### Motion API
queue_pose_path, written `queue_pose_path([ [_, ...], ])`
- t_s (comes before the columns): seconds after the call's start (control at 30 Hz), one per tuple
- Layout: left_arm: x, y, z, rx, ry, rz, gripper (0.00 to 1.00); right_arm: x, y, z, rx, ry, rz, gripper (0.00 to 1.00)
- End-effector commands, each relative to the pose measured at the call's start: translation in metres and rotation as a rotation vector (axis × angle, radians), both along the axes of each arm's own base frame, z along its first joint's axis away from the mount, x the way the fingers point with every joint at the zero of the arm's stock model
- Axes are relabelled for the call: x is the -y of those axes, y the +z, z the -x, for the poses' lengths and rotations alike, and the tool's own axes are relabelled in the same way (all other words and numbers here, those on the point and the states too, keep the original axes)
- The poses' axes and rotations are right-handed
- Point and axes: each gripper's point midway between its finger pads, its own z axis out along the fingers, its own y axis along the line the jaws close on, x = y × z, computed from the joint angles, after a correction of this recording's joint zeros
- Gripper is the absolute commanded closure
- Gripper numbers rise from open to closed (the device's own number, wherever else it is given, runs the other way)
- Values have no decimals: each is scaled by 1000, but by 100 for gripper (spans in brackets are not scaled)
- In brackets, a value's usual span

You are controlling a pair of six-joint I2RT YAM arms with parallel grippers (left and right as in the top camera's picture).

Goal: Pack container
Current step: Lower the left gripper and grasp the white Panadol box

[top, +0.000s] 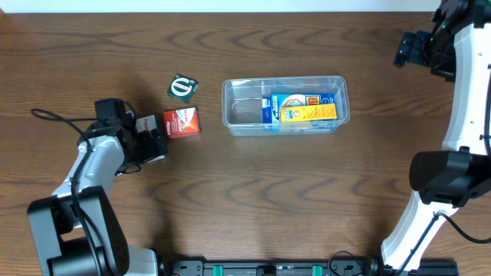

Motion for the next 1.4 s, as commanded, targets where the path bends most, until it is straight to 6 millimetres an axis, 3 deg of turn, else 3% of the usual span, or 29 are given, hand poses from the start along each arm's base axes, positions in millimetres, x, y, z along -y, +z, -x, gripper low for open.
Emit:
queue_pose_path([
  [0.0, 13, 0, -12, 26, -99, -1, 2, 2, 6, 0, 20, -18, 6, 1],
  [0.2, 17, -8, -17, 25, -122, -21, 2, 2, 6, 0, 20, -18, 6, 1],
  [0.4, 10, -24, -11, -34, -104, -54, 2, 2, 6, 0, 20, -18, 6, 1],
  [0.57, 9, -26, -13, -27, -104, -55, 1, 2, 6, 0, 20, -18, 6, 1],
  [0.7, 9, -25, -15, -21, -104, -57, 19, 2, 6, 0, 20, -18, 6, 1],
  [0.8, 9, -25, -16, -17, -103, -57, 43, 2, 6, 0, 20, -18, 6, 1],
  [0.93, 9, -25, -16, -16, -103, -57, 47, 2, 6, 0, 20, -18, 6, 1],
  [1.03, 9, -25, -16, -16, -104, -57, 56, 2, 6, 0, 20, -18, 6, 1],
  [1.37, 14, -17, -18, 8, -110, -33, 56, 2, 6, 0, 20, -18, 6, 1],
])
